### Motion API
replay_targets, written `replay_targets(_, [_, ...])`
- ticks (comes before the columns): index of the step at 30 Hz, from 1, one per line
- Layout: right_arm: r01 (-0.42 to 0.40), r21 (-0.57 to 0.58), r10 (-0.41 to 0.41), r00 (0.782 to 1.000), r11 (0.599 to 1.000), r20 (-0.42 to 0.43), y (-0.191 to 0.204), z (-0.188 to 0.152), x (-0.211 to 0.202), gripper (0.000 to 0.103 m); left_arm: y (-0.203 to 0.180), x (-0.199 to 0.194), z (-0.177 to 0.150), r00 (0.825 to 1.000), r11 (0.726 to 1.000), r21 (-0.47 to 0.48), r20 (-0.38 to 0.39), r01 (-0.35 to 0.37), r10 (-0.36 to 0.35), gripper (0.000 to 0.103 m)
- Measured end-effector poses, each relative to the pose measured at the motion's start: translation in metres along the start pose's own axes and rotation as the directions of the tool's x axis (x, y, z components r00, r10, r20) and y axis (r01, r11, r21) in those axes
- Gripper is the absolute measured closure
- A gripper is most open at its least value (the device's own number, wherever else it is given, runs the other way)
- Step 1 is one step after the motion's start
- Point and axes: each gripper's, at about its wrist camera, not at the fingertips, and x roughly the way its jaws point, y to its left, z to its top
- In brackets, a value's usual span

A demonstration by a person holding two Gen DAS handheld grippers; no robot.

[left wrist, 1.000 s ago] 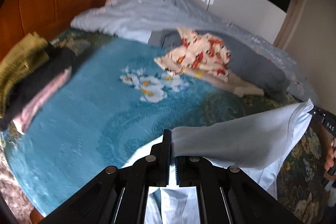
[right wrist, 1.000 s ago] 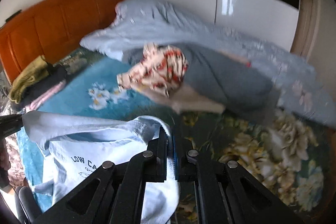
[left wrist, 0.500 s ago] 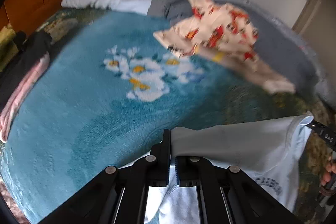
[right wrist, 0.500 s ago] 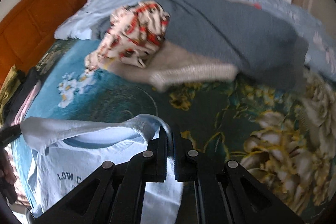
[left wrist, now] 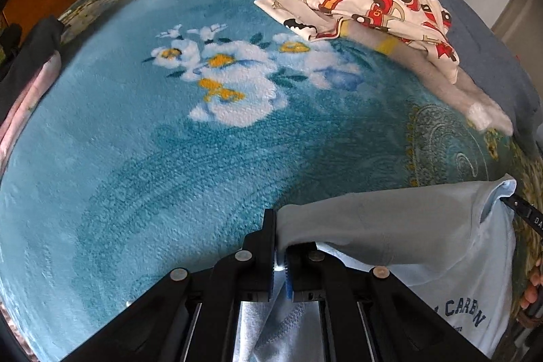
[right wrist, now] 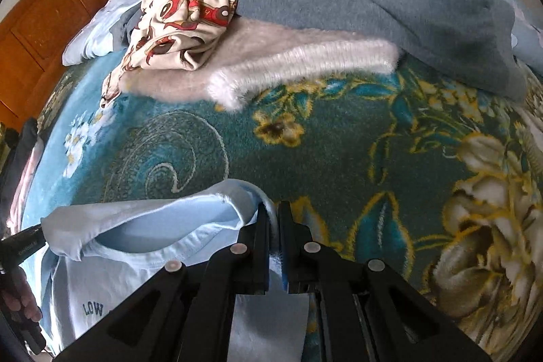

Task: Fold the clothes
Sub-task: 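Lay the shirt flat on the blanket and open both grippers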

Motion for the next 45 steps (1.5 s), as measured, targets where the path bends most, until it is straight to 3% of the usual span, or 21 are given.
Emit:
replay_targets(3, [0.011, 0.005, -0.012, 1.0, 1.0, 0.005, 0.0, -0.002, -0.003, 0.098, 0.005, -0.006, -0.004, 0.999, 0.999, -0.017, -0.003, 0.032, -0.032, 0.094])
replay_targets(5, [0.019, 0.009, -0.019, 1.0, 1.0, 0.008, -0.001, -0.003, -0.006, 0.094, 0.011, -0.012, -0.009, 0.998, 0.997, -0.043, -0.008, 0.067, -0.067, 0.084])
replay_targets(6, [0.023, 0.011, -0.023, 1.0, 1.0, 0.01, -0.001, -0.004, -0.007, 0.082, 0.014, -0.017, -0.013, 0.996, 0.995, -0.056, -0.009, 0.088, -0.088, 0.078])
replay_targets(7, [0.032, 0.016, -0.032, 0.999, 0.999, 0.012, -0.002, -0.005, -0.009, 0.072, 0.017, -0.022, -0.018, 0.993, 0.991, -0.068, -0.008, 0.114, -0.115, 0.062])
replay_targets(8, [0.038, 0.027, -0.039, 0.999, 0.999, 0.015, -0.004, -0.008, -0.014, 0.053, 0.021, -0.029, -0.025, 0.989, 0.986, -0.077, -0.004, 0.147, -0.148, 0.051])
replay_targets(9, [0.03, 0.041, -0.031, 0.999, 0.999, 0.017, -0.007, -0.011, -0.018, 0.043, 0.023, -0.035, -0.032, 0.986, 0.982, -0.083, 0.003, 0.169, -0.169, 0.05])
replay_targets(12, [0.018, 0.066, -0.021, 0.999, 0.998, 0.04, -0.011, -0.026, -0.035, 0.043, 0.031, -0.058, -0.056, 0.983, 0.979, -0.089, 0.049, 0.182, -0.179, 0.049])
replay_targets(17, [-0.002, 0.062, -0.008, 0.987, 0.998, 0.16, -0.001, -0.064, -0.075, 0.039, 0.047, -0.081, -0.094, 0.986, 0.99, -0.076, 0.129, 0.12, -0.11, 0.046])
replay_targets(20, [-0.089, 0.068, 0.073, 0.976, 0.994, 0.204, 0.009, -0.094, -0.093, 0.02, 0.06, -0.088, -0.12, 0.983, 0.99, -0.079, 0.153, 0.117, -0.104, 0.045])
replay_targets(23, [-0.156, 0.066, 0.14, 0.97, 0.986, 0.2, 0.026, -0.123, -0.095, 0.017, 0.073, -0.091, -0.147, 0.984, 0.986, -0.112, 0.142, 0.126, -0.109, 0.042])
replay_targets(26, [-0.165, 0.059, 0.154, 0.975, 0.984, 0.163, 0.042, -0.139, -0.088, 0.0, 0.08, -0.094, -0.171, 0.984, 0.981, -0.132, 0.124, 0.141, -0.125, 0.042])
replay_targets(31, [-0.183, -0.004, 0.182, 0.975, 0.983, 0.129, 0.069, -0.151, -0.086, 0.0, 0.078, -0.1, -0.199, 0.987, 0.99, -0.098, 0.134, 0.097, -0.083, 0.042])
replay_targets(37, [-0.216, -0.021, 0.217, 0.969, 0.976, 0.116, 0.087, -0.158, -0.091, 0.0, 0.1, -0.108, -0.209, 0.984, 0.981, -0.175, 0.169, 0.086, -0.056, 0.042])
replay_targets(42, [-0.21, -0.008, 0.21, 0.972, 0.978, 0.102, 0.083, -0.164, -0.091, 0.0, 0.123, -0.101, -0.215, 0.991, 0.969, -0.229, 0.109, 0.095, -0.071, 0.045])
replay_targets(45, [-0.23, 0.014, 0.227, 0.97, 0.973, 0.089, 0.082, -0.166, -0.088, 0.0, 0.118, -0.098, -0.219, 0.993, 0.976, -0.204, 0.097, 0.081, -0.062, 0.061])
